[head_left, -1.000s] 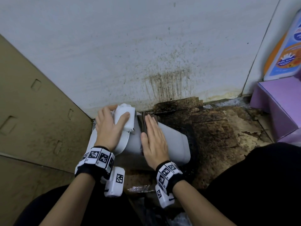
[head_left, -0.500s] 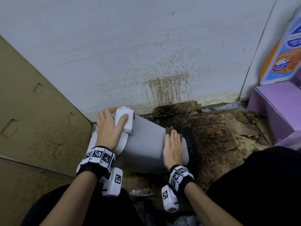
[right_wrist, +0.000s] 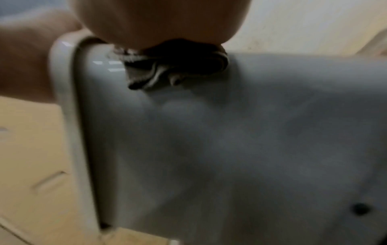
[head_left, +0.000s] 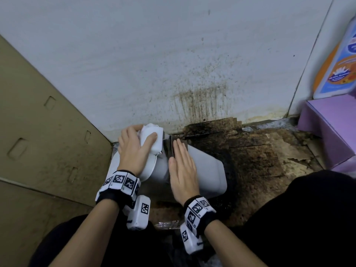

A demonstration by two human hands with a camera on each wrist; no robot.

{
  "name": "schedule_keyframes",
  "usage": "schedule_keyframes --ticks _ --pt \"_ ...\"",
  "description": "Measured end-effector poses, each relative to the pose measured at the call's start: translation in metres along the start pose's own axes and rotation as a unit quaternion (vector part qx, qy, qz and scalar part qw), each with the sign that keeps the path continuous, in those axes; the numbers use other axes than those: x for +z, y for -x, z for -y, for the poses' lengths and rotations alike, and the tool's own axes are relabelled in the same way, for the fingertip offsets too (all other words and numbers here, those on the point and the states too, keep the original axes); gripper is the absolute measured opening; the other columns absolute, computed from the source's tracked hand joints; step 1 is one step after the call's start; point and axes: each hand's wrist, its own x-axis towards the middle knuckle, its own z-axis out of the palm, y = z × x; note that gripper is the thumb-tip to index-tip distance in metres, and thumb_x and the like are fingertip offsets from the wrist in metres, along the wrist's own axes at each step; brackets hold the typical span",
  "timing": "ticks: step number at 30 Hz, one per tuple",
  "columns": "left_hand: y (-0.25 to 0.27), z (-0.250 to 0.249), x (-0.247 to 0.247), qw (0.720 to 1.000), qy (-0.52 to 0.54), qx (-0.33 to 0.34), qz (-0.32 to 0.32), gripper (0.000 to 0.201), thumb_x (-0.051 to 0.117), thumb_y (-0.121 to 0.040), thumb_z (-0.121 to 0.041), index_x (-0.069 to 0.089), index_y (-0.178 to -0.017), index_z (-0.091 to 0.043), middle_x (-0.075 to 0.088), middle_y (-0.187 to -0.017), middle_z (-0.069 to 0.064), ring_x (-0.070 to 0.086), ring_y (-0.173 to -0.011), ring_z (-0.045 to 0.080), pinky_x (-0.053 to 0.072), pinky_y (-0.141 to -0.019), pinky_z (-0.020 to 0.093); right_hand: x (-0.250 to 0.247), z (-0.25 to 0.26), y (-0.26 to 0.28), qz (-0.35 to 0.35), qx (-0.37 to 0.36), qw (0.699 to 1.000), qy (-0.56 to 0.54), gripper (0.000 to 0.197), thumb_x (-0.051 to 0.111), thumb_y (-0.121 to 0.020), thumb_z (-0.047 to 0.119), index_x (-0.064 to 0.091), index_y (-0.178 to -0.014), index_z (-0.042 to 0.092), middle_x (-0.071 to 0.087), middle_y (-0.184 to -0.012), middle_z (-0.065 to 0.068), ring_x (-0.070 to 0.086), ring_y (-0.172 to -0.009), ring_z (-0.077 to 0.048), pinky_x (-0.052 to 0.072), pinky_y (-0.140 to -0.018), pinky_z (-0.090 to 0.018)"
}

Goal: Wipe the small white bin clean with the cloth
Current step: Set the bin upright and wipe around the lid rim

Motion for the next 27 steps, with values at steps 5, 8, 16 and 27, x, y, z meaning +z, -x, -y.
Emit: schedule_keyframes --ticks 5,8,16,27 --pt "0.000 0.006 -0.004 1.000 0.021 -0.013 0.000 0.078 0.039 -0.071 -0.075 0.046 -0.127 -0.021 0.041 -0.129 -0.002 0.033 -0.126 0.018 0.027 -0.106 0.038 -0.013 -0.069 0.003 -0.013 0.105 0.994 0.019 0.065 0.014 -0.101 0.056 0.013 -0.159 0.027 0.008 -0.168 0.008 0.001 -0.153 -0.002 0.004 -0.124 -0.026" --pt "0.000 0.006 -0.004 0.999 0.028 -0.017 -0.003 0.078 0.041 -0.070 -0.075 0.048 -0.126 -0.021 0.042 -0.130 -0.001 0.034 -0.126 0.019 0.028 -0.109 0.043 -0.026 -0.101 0.008 0.005 0.198 0.980 0.032 0.058 0.022 -0.106 0.045 0.012 -0.159 0.023 0.005 -0.168 0.002 -0.001 -0.154 -0.009 -0.001 -0.124 -0.028" --pt "0.000 0.006 -0.004 0.999 0.029 -0.017 -0.004 0.077 0.039 -0.071 -0.074 0.047 -0.126 -0.021 0.042 -0.131 0.000 0.033 -0.127 0.019 0.027 -0.110 0.044 -0.028 -0.087 0.000 -0.011 0.314 0.949 0.015 0.062 0.031 -0.105 0.047 0.013 -0.160 0.024 0.004 -0.168 -0.007 0.001 -0.155 -0.020 -0.002 -0.124 -0.033" --pt "0.005 0.002 -0.004 1.000 0.017 -0.011 0.000 0.078 0.038 -0.071 -0.074 0.045 -0.127 -0.020 0.039 -0.130 -0.001 0.032 -0.129 0.020 0.028 -0.111 0.047 0.005 0.022 0.003 -0.010 0.151 0.985 -0.079 0.057 0.034 -0.104 0.047 0.015 -0.158 0.039 -0.001 -0.167 0.010 -0.009 -0.152 -0.006 0.000 -0.126 -0.037"
